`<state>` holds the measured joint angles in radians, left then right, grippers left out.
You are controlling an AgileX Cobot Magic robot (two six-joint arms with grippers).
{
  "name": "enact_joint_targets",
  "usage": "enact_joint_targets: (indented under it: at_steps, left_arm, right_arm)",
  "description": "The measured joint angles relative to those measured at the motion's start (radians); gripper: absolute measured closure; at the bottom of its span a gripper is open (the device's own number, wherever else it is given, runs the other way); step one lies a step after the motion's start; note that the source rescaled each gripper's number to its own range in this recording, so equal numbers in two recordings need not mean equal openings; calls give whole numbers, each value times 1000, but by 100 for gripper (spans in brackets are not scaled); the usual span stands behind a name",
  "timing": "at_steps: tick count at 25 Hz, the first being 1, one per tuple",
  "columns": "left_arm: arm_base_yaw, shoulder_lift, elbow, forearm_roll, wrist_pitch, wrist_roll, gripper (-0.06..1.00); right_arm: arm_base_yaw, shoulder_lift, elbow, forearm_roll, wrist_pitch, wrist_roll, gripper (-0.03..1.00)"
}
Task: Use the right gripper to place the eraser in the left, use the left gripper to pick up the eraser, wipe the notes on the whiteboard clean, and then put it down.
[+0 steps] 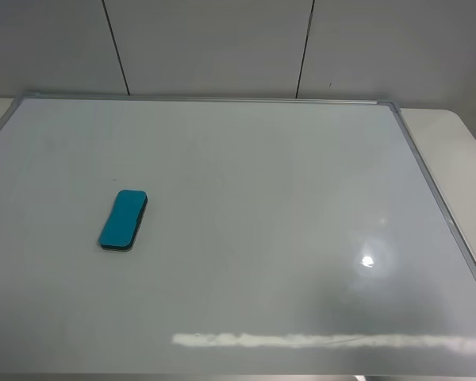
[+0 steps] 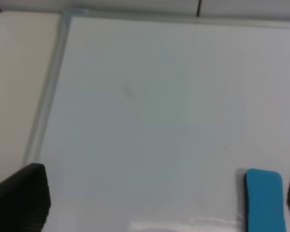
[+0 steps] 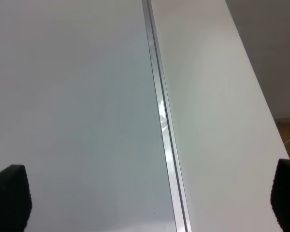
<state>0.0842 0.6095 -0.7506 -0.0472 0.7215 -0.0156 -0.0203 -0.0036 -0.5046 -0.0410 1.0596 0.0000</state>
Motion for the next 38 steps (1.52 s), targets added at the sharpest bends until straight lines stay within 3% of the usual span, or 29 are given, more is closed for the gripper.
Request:
enact_joint_targets:
  at_steps: [6,15,17,22,27,29,35,38]
  left_arm:
    - [86,-261,39,-14,35,92,-6]
    - [93,-594,221,-48,99,128,-6]
    - [93,-613,227,-80,158,128,-6]
    - [93,-615,227,-152,193,128,-6]
    - [93,-615,226,-160,311,85,-6]
    - [93,-615,226,-138,350,68,-6]
    - [93,-615,245,3,340,-10,-6]
    - [93,-615,245,20,340,-30,-6]
  right_arm:
    - [0,0,0,0,0,0,-3]
    - [0,0,0,0,0,0,-3]
    - [0,0,0,0,0,0,-3]
    - [0,0,0,0,0,0,-3]
    - [0,0,0,0,0,0,-3]
    - [0,0,0,0,0,0,-3]
    - [0,0,0,0,0,0,-3]
    - [0,0,0,0,0,0,-3]
